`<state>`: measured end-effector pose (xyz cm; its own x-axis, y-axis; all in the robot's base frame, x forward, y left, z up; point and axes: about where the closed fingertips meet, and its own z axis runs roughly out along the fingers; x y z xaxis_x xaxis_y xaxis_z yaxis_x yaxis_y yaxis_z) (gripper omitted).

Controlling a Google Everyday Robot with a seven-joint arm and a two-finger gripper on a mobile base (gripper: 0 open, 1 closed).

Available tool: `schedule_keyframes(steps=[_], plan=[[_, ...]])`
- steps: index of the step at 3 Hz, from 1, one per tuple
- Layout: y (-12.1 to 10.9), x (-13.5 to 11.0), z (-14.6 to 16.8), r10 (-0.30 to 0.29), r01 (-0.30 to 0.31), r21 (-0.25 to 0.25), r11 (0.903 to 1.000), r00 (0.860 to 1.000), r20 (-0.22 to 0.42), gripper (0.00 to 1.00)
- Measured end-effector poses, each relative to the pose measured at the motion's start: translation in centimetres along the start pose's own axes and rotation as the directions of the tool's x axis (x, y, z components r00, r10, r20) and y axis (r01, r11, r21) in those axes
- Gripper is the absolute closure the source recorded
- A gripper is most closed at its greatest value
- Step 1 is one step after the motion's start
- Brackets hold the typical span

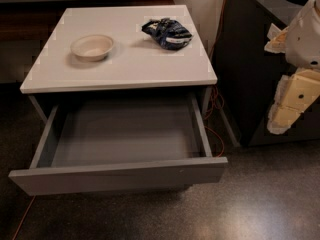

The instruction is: Close top drawer

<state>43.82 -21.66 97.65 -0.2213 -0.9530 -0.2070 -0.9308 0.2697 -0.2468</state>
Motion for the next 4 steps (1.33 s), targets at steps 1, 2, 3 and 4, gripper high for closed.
schedule_keyframes(steps=[1, 2, 3, 4], plan=[[-0.7, 0.1, -0.2, -0.007, 0.007, 0.005, 1.0000, 1.000, -0.002, 0.00], [-0.7, 0.1, -0.2, -0.007, 0.007, 0.005, 1.0000, 1.000, -0.002, 0.00], [1.1, -0.8, 3.1, -0.030, 0.031, -0.005, 0.9995, 0.998, 0.057, 0.00], [3.3, -2.0, 7.6, -0.064, 0.070, -0.044, 0.9966, 0.989, 0.130, 0.00]])
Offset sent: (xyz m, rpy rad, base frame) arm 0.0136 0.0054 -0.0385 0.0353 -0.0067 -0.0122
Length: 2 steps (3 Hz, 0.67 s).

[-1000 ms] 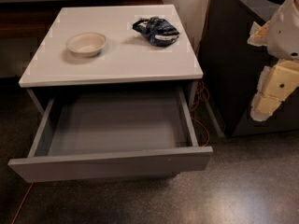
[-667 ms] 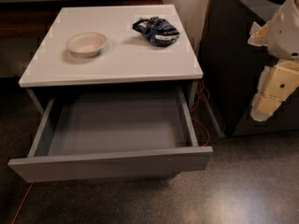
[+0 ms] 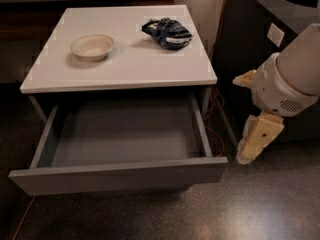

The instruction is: Close top drawer

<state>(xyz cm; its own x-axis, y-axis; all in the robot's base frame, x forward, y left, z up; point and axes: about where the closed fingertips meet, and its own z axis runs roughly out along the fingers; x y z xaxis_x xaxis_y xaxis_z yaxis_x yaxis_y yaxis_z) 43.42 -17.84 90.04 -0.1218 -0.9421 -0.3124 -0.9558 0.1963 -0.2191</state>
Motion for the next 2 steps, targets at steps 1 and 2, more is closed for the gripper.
schedule_keyframes(steps=[1, 2], plan=[[2.7, -0.8, 5.0, -0.069, 0.073, -0.050, 0.9961, 0.995, 0.077, 0.00], [4.3, -1.1, 7.8, -0.114, 0.123, -0.074, 0.9896, 0.986, 0.119, 0.00]])
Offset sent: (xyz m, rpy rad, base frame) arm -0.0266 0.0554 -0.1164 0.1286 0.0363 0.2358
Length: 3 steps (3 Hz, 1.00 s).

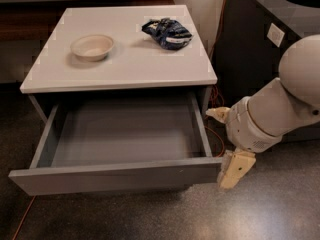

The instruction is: Close top drawer

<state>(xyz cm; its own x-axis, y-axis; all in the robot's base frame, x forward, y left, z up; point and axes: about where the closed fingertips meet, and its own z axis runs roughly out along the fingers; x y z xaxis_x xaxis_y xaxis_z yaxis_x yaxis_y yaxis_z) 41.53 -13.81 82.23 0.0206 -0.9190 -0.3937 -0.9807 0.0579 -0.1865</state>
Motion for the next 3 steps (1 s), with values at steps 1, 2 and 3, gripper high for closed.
schedule_keyframes(steps=[1, 2, 3], plan=[[1.8, -0.5, 2.7, -0.051, 0.053, -0.035, 0.9980, 0.997, 0.052, 0.18], [3.4, -1.4, 5.2, -0.102, 0.108, -0.070, 0.9916, 0.991, 0.091, 0.41], [5.1, -2.2, 8.9, -0.166, 0.173, -0.086, 0.9812, 0.983, 0.082, 0.72]])
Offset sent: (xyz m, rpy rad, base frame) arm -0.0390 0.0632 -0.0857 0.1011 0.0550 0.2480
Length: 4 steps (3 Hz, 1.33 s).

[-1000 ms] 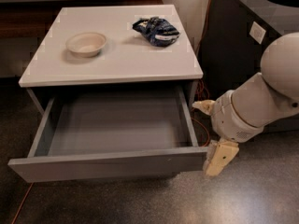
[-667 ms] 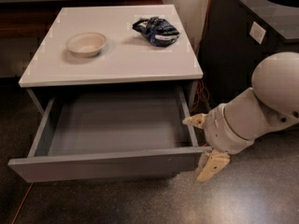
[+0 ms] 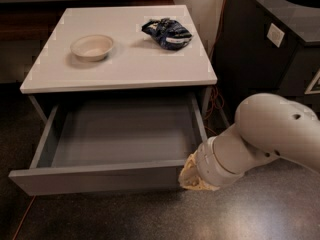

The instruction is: Close top drawer

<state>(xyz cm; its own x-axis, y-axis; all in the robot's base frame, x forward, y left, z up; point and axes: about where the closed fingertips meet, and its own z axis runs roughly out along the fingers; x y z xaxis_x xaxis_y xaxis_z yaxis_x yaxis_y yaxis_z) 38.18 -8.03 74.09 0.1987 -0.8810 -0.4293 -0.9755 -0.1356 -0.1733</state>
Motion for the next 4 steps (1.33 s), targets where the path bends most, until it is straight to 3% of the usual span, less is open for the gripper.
schedule_keyframes(steps=[1, 3, 4], plan=[[0.4, 0.4, 2.5, -0.018, 0.018, 0.003, 0.9998, 0.999, -0.045, 0.95], [0.0, 1.6, 7.4, -0.025, 0.031, 0.035, 0.9989, 0.987, -0.157, 1.00], [-1.6, 2.3, 9.5, 0.022, -0.006, 0.081, 0.9967, 0.980, -0.196, 1.00]])
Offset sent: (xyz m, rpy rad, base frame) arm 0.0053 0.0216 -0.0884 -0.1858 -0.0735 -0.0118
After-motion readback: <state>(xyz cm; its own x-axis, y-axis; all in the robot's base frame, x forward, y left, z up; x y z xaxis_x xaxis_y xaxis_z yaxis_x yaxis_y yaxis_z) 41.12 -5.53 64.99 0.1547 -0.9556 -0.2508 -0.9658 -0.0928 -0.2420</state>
